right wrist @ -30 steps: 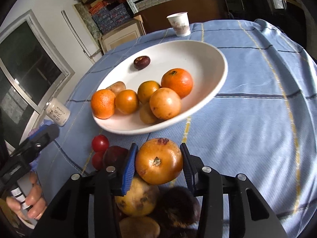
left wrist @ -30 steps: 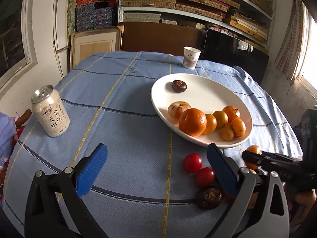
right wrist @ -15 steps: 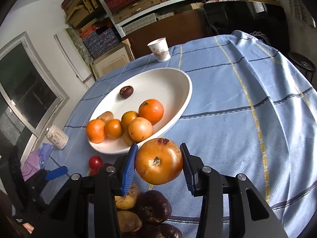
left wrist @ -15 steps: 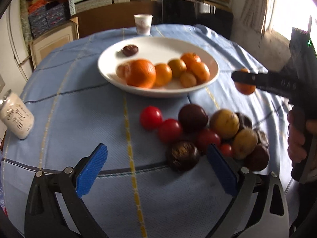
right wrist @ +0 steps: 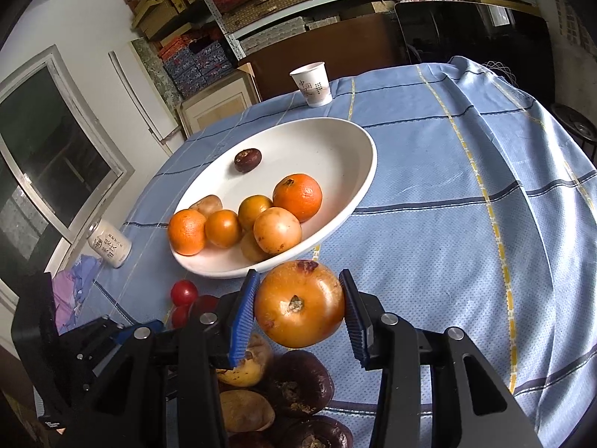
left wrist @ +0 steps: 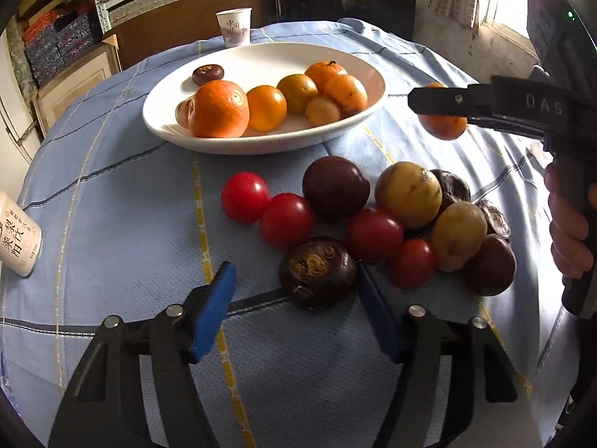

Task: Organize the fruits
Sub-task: 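Grasp a dark mangosteen with the left tool while the right tool holds the pinkish-yellow fruit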

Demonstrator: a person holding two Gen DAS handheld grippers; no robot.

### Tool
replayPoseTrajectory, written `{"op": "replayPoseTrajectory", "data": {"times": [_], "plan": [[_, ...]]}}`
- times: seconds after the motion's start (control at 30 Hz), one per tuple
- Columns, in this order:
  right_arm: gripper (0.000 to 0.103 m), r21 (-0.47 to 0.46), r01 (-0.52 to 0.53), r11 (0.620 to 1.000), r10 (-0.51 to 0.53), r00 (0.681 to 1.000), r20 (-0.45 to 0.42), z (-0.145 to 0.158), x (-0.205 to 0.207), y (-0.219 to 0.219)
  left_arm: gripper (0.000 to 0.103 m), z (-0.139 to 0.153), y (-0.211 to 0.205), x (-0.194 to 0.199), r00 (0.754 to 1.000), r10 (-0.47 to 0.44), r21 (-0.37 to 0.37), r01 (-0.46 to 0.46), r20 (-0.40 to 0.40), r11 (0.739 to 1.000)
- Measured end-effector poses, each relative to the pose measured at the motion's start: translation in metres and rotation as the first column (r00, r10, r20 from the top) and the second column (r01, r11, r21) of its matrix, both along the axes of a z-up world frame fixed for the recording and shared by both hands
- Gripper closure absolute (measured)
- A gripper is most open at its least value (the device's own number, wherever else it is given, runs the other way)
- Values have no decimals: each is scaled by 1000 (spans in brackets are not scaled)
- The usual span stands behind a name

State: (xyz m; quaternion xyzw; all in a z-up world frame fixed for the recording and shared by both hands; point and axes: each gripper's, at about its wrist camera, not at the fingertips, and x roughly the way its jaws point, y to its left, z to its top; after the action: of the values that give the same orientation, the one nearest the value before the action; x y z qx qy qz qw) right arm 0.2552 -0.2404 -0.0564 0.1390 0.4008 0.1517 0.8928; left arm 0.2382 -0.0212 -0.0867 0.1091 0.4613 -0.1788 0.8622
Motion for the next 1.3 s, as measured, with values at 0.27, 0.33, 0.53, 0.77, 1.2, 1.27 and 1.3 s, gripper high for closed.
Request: {"op": "replayPoseTrajectory", "data": {"times": [0.27, 0.33, 0.53, 0.77, 1.2, 1.27, 1.3], "plan": [[59, -5, -5, 1000, 5, 1000, -2, 0, 0, 1, 62, -1, -3, -2, 999, -51, -36, 50, -15, 998], [59, -8, -6, 1000, 6, 1000, -5, -1, 0, 2, 62, -1, -3, -2, 999, -52, -39, 51, -15, 998], [59, -7, -5, 1000, 5, 1000, -4, -1, 1, 1, 63, 10, 9, 0, 998, -61, -138, 57, -23, 989], [59, -22, -11, 1000, 11, 1000, 22, 1, -3, 6, 63, 34, 29, -3, 999, -44, -287, 47, 20, 957], [59, -75, -103, 992, 117, 969, 217, 31, 5, 43, 63, 63, 27, 48, 991, 100, -335, -63, 93, 940], [59, -92, -86, 992, 104, 970, 222, 34, 17, 45, 63, 72, 19, 67, 982, 132, -300, -86, 137, 950], [59, -105, -77, 992, 99, 969, 225, 35, 23, 46, 63, 75, 16, 76, 978, 143, -290, -94, 149, 952]]}}
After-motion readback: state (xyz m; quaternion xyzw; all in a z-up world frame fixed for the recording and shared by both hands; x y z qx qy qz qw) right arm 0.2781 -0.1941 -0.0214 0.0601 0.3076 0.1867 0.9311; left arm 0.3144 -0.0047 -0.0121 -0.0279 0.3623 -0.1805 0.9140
